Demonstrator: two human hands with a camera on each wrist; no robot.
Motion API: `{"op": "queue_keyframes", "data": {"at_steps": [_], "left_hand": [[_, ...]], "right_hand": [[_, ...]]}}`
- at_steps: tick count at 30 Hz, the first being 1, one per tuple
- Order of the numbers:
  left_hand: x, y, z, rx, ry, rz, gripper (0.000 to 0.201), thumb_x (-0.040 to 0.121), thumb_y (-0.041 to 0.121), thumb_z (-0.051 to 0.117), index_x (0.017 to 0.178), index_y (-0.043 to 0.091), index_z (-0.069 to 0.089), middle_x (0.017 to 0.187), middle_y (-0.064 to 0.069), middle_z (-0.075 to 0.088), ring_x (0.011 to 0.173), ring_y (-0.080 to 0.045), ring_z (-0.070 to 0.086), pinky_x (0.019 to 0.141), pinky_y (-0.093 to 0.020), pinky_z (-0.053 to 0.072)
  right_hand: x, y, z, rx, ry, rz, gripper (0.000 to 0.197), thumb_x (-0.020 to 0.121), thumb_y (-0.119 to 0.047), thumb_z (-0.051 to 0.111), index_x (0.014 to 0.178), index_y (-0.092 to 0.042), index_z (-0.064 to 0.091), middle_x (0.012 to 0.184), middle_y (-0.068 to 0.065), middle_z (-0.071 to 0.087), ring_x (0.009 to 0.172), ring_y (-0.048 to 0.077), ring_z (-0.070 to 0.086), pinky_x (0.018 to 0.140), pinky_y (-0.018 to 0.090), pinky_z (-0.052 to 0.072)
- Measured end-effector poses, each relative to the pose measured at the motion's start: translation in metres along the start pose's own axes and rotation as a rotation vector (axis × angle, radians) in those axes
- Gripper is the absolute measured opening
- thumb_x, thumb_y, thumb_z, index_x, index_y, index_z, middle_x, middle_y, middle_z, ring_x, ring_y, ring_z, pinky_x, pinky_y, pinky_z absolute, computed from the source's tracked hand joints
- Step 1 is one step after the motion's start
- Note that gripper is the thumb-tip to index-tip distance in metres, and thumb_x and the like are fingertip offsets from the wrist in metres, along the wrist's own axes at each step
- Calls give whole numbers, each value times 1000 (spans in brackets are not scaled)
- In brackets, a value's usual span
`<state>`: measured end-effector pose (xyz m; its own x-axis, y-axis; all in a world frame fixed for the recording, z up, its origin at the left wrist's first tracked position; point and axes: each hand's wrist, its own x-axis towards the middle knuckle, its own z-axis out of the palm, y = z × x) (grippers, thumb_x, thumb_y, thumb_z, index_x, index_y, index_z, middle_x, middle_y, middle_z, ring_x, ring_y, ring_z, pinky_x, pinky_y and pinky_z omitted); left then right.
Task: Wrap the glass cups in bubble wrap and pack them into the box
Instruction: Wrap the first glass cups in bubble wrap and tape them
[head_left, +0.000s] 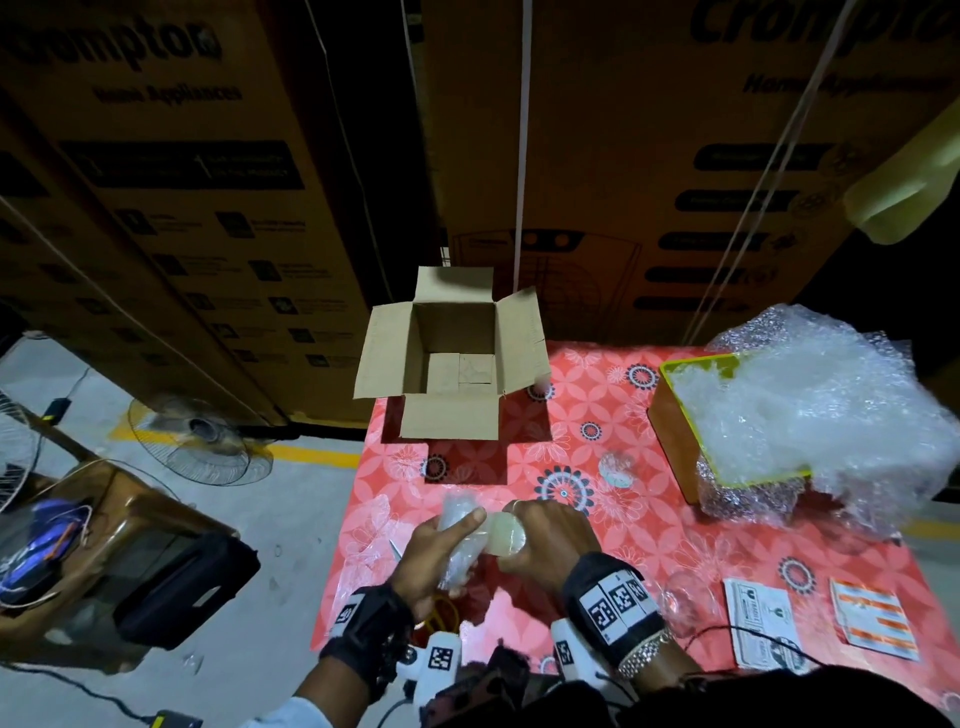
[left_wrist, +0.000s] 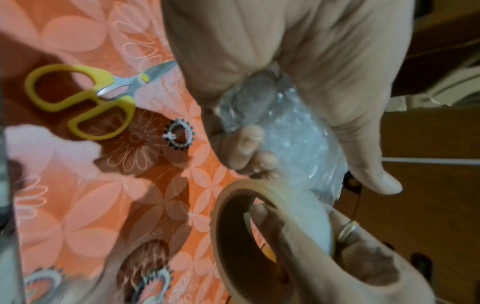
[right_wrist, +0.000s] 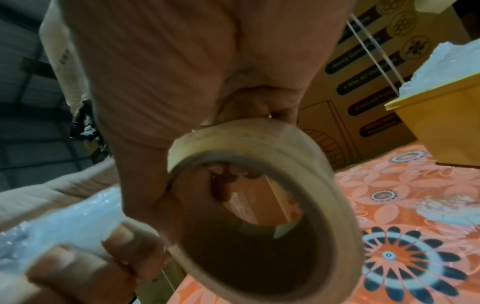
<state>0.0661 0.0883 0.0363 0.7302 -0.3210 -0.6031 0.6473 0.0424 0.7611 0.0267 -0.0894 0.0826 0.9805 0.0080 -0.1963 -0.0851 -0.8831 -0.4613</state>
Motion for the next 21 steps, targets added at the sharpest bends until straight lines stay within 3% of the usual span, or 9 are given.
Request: {"op": "queue_keyframes", "data": {"at_steps": [2, 4, 6, 8, 10, 12, 14, 18, 21], "left_hand": [[-2, -2, -3, -49, -41, -75, 70, 78, 53, 88, 120, -1, 71, 95, -27, 62, 70, -30, 54, 56, -30, 43], [-4, -3, -8, -105, -81, -109, 75, 78, 52, 87, 119, -7, 68, 81, -21, 57, 52, -23, 50, 44, -25, 39], [-5, -3, -15, -230, -129, -165, 71, 65, 48, 97, 101, -7, 71, 68, -14, 55, 39, -15, 49, 33, -21, 36], [-9, -2, -22, -291, -137, -175, 69, 48, 46, 103, 88, -1, 71, 64, -12, 57, 38, -15, 54, 31, -20, 38], [-13, -2, -25, -278, -104, -154, 71, 57, 50, 100, 99, -1, 72, 76, -17, 63, 51, -21, 61, 38, -24, 48], [-17, -2, -26, -214, -42, -127, 62, 79, 54, 84, 107, -1, 76, 96, -24, 71, 74, -32, 67, 55, -33, 58], [-19, -1, -26, -110, 55, -98, 59, 87, 53, 73, 111, -1, 77, 108, -28, 73, 82, -34, 71, 59, -34, 59], [-22, 5, -9, -15, 85, -6, 53, 102, 46, 55, 114, -3, 71, 90, -16, 76, 63, -17, 71, 48, -22, 51], [-21, 5, -2, 80, 139, 74, 61, 96, 63, 60, 97, 5, 76, 77, -7, 76, 64, -15, 73, 57, -26, 57]], "right_hand": [[-1, 0, -4, 41, -42, 17, 31, 68, -53, 64, 82, -26, 62, 68, -7, 64, 62, 13, 63, 61, 31, 57], [-2, 4, -5, 143, -60, 19, 29, 66, -51, 67, 81, -27, 60, 69, -7, 64, 62, 9, 63, 57, 30, 55], [-4, 11, -6, 298, -94, -21, 28, 66, -40, 77, 85, -26, 63, 76, -7, 67, 67, 5, 66, 59, 31, 59], [-6, 15, -5, 372, -107, -103, 29, 68, -30, 82, 89, -24, 63, 79, -10, 65, 71, 2, 64, 62, 22, 56], [-8, 13, -3, 356, -104, -147, 29, 71, -34, 81, 90, -29, 59, 78, -15, 60, 71, 0, 59, 59, 12, 46], [-12, 8, 2, 354, -75, -149, 31, 70, -45, 75, 93, -34, 58, 80, -15, 61, 70, 4, 61, 60, 20, 49], [-13, 2, 10, 320, -45, -150, 38, 69, -51, 70, 103, -34, 62, 85, -14, 63, 73, 10, 62, 63, 24, 49], [-14, -17, 12, 283, -3, -169, 47, 74, -47, 69, 116, -26, 66, 98, -6, 70, 76, 8, 55, 66, 23, 43], [-11, -24, 11, 279, 14, -174, 43, 72, -44, 66, 111, -25, 65, 92, -6, 67, 75, 10, 54, 66, 27, 44]]}}
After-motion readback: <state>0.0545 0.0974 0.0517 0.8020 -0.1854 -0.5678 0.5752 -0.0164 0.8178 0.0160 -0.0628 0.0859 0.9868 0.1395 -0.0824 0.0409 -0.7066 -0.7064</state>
